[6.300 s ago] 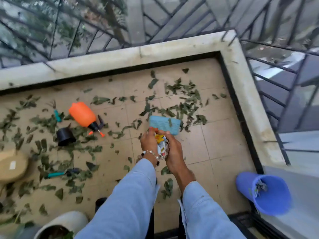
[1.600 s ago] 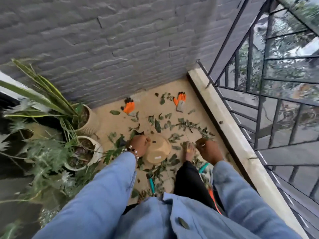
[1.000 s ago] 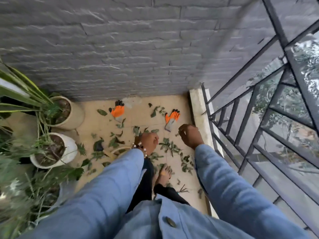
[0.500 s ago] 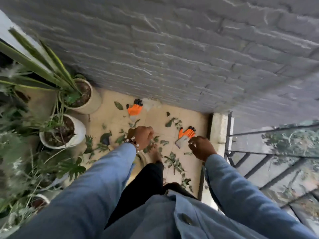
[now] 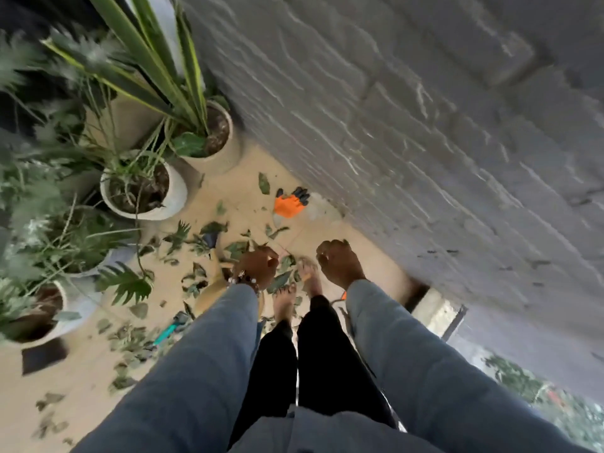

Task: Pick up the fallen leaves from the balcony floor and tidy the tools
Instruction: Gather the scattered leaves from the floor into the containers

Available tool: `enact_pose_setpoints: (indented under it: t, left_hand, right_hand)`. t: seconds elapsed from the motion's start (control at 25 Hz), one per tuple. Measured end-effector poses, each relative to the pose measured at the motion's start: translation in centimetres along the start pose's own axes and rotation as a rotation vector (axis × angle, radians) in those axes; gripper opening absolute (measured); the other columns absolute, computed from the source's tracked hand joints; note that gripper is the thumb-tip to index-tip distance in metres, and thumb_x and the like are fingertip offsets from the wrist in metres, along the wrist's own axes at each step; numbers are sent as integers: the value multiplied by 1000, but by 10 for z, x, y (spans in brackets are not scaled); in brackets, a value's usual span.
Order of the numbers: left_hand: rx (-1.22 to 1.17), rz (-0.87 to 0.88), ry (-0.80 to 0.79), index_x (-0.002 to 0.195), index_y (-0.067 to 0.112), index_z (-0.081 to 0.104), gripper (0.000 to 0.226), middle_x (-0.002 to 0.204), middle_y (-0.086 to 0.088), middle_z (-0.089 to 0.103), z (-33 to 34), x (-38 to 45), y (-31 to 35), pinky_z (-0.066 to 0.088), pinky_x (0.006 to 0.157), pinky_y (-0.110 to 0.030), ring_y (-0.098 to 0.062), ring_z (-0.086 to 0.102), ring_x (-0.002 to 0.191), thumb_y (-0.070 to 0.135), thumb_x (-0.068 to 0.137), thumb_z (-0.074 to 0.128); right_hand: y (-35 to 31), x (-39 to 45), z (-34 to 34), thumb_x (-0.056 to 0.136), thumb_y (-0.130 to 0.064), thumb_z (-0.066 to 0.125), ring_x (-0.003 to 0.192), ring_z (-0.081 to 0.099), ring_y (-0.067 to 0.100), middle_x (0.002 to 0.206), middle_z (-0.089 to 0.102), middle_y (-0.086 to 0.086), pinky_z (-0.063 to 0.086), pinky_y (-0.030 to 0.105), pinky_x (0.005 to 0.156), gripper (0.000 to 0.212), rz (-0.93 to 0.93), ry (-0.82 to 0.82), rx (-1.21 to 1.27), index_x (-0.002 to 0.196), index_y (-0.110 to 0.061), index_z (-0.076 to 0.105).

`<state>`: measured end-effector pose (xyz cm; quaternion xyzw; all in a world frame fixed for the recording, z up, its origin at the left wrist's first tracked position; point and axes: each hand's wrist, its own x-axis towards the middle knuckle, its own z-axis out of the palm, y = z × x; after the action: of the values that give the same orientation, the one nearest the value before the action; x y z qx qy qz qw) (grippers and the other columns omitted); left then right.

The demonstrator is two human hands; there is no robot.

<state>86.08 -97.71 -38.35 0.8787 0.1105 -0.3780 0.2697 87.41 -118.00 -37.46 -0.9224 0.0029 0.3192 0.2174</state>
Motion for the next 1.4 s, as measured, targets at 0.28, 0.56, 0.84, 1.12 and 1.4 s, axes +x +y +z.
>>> enact_pose_setpoints:
  t: [0.28,0.56,0.84,1.12,1.4]
  left_hand:
    - [-263,-290,148,109,16,69,21,113,-12,69,55,68,-61,45,86,-33,-32,62,106,19,95,53]
    - [-489,-424,185,106,15,70,21,107,-12,71,142,198,-142,47,82,-32,-31,65,100,22,90,57]
    - [-509,-521,145,121,16,61,28,116,-8,67,209,320,-229,42,85,-25,-27,61,110,19,93,54]
    - [-521,-567,94,114,36,63,28,92,14,58,307,367,-296,41,85,-35,-19,65,88,42,87,62]
    - [-682,-589,168,106,19,68,19,99,-7,72,232,369,-257,52,89,-33,-24,68,92,19,92,56]
  right_hand:
    - [30,124,64,92,-17,48,111,52,34,112,61,15,44,40,91,26,-156,-258,-210,113,-8,61]
    - [59,274,201,91,-15,52,114,51,31,117,59,13,43,33,90,27,-221,-414,-340,117,-8,51]
    - [74,395,359,91,-15,49,136,24,34,151,19,12,39,44,102,38,-376,-535,-716,130,-18,47]
    - [107,423,403,77,9,62,103,61,39,116,58,24,55,41,81,25,-561,-266,-604,101,5,65]
    - [83,454,402,73,1,59,112,53,43,129,53,20,56,44,57,57,-723,-82,-674,127,-19,58]
